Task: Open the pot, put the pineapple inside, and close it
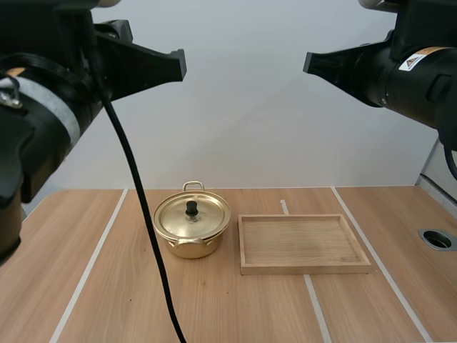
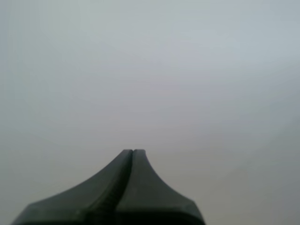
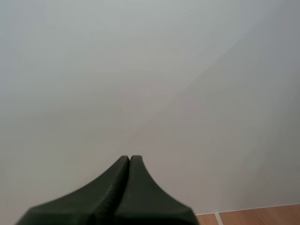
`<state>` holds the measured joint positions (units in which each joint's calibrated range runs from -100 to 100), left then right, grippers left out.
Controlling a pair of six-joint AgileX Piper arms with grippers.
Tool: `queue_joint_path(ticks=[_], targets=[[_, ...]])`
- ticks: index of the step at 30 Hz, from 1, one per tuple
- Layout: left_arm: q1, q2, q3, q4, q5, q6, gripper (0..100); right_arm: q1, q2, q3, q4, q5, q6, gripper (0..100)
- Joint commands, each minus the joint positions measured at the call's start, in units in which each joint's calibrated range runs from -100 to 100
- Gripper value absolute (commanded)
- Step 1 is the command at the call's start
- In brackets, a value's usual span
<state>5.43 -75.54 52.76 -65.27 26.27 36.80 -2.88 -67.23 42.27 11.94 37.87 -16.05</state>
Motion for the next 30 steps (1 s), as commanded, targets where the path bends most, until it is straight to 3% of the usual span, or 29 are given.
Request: queue_joint_path(ticks=[1,4,7,12,16,23,30], targets=[[-0.03,-3.7,2.5,-0.1,-1.0,-3.9,0,-0.4,-2.4,2.3,1.4,0.7,-2.7,0],[-0.03,-7.2,4.5,1.9,0.4,-6.9,0,-0.4,-4.9,6.4,2.8,1.4,-2.7,0],[-0.03,-9.5,5.8,8.3,5.2,-12.0,0,-0.4,-7.3,10.5,4.1,1.4,-2.7,0],[-0.03,-12.0,7.9,28.3,7.7,-28.0,0,-0.4,-9.5,16.2,4.1,1.2,-2.7,0],[-0.03,-13.1,10.3,40.3,8.8,-35.7,0,-0.4,-9.5,19.5,4.5,1.2,-2.7,0],[0.06,-13.4,12.2,45.8,15.0,-36.3,0,-0.4,-11.4,23.7,2.0,0.4,-2.7,0],[1.78,-13.4,14.2,48.7,20.0,-39.3,0,0.2,-11.5,25.2,1.3,0.6,-2.7,0]])
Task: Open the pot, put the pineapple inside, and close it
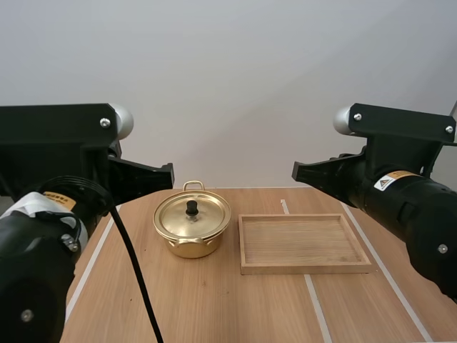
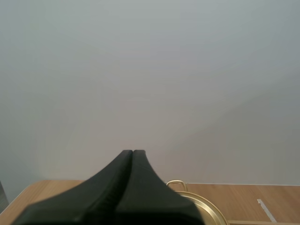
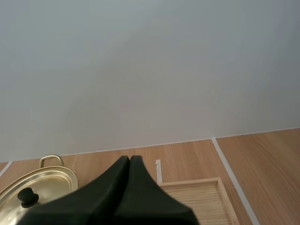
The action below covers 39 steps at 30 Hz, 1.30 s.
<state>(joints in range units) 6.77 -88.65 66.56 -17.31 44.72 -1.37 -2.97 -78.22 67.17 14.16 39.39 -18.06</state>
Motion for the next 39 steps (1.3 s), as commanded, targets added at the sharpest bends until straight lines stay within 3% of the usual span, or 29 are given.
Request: queue_joint_path(ticks=[1,8,23,30,36,39], targets=[[0.49,-0.3,0.4,0.8,2.2,-1.2,0,0.5,-0.5,0.3,-1.3,-0.2,-0.6,0],[0.49,-0.3,0.4,0.9,3.0,0.0,0,2.1,-0.5,0.3,-7.3,1.9,-0.6,0],[0.49,-0.3,0.7,1.0,3.0,0.0,0,2.6,-0.4,0.3,-7.2,1.9,-0.6,0],[0.49,-2.6,11.8,7.2,-9.8,0.0,0,2.6,-1.4,4.8,-5.7,1.7,-0.6,0],[0.41,-8.4,20.8,9.0,-6.2,0.0,0,2.6,-7.0,13.5,-5.9,1.7,-0.6,0],[-0.46,-11.4,23.0,9.0,-5.6,0.0,0,2.6,-13.4,17.0,-5.9,1.7,-0.6,0]])
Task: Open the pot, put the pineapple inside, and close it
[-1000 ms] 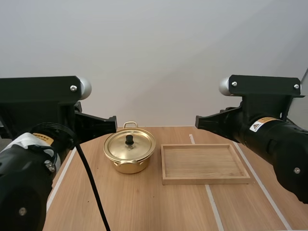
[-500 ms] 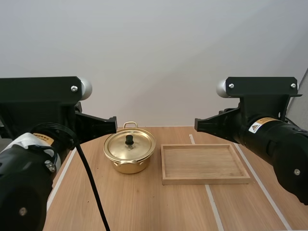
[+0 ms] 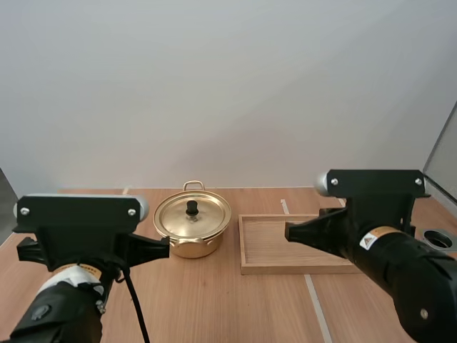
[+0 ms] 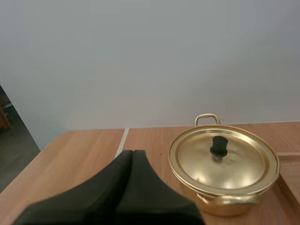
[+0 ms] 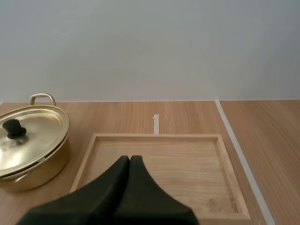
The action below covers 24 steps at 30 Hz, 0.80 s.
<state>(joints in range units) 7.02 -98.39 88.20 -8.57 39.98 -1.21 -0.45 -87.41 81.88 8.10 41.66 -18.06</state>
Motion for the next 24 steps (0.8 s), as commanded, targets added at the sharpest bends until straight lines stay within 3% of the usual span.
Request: queue_joint_path(ticks=[1,9,16,24], targets=[[-1.32,-1.6,1.8,0.3,-1.8,-0.2,0,0.0,-6.2,3.4,0.2,-0.6,-0.6,0],[-6.66,-1.6,2.2,6.0,-2.0,-0.2,0,0.0,-12.6,8.0,-0.9,-2.2,-0.6,0],[-7.07,-1.6,7.6,7.1,-9.8,-0.2,0,0.0,-12.6,9.9,-0.9,-2.6,-0.6,0],[-7.07,-1.6,11.8,7.6,-10.2,-0.2,0,0.0,-12.6,18.0,-1.6,-8.1,-0.6,0]])
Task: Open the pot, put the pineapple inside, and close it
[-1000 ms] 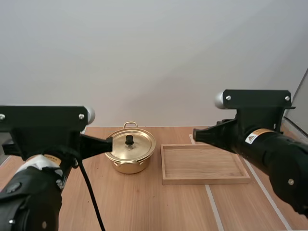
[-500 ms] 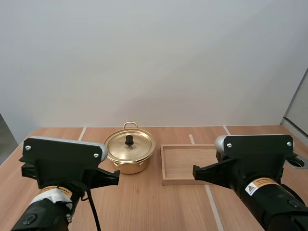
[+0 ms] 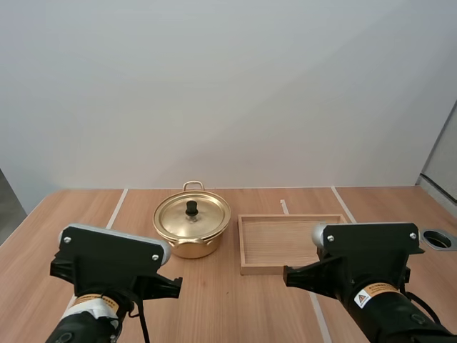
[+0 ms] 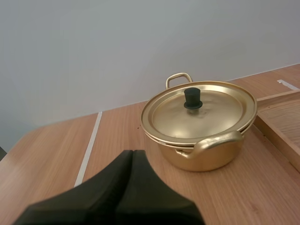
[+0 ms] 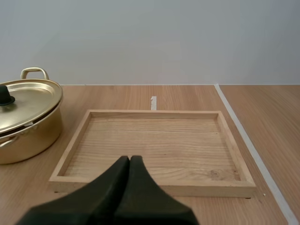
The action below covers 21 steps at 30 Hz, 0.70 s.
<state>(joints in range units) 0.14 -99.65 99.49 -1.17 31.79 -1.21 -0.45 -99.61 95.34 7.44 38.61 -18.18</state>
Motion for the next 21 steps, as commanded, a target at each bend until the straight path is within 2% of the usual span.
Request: queue_joint_path(ticks=[1,12,21], targets=[[-0.19,-0.3,0.5,0.2,-2.2,-0.2,0,0.0,-0.4,4.7,-1.0,-5.5,-0.5,0],[-0.19,-0.3,0.5,0.5,-2.2,-0.2,0,0.0,-0.4,4.7,-4.7,-7.6,-0.5,0],[-0.19,-0.3,0.5,0.8,-2.4,-0.2,0,0.0,-0.4,4.7,-3.6,-7.6,-0.5,0]])
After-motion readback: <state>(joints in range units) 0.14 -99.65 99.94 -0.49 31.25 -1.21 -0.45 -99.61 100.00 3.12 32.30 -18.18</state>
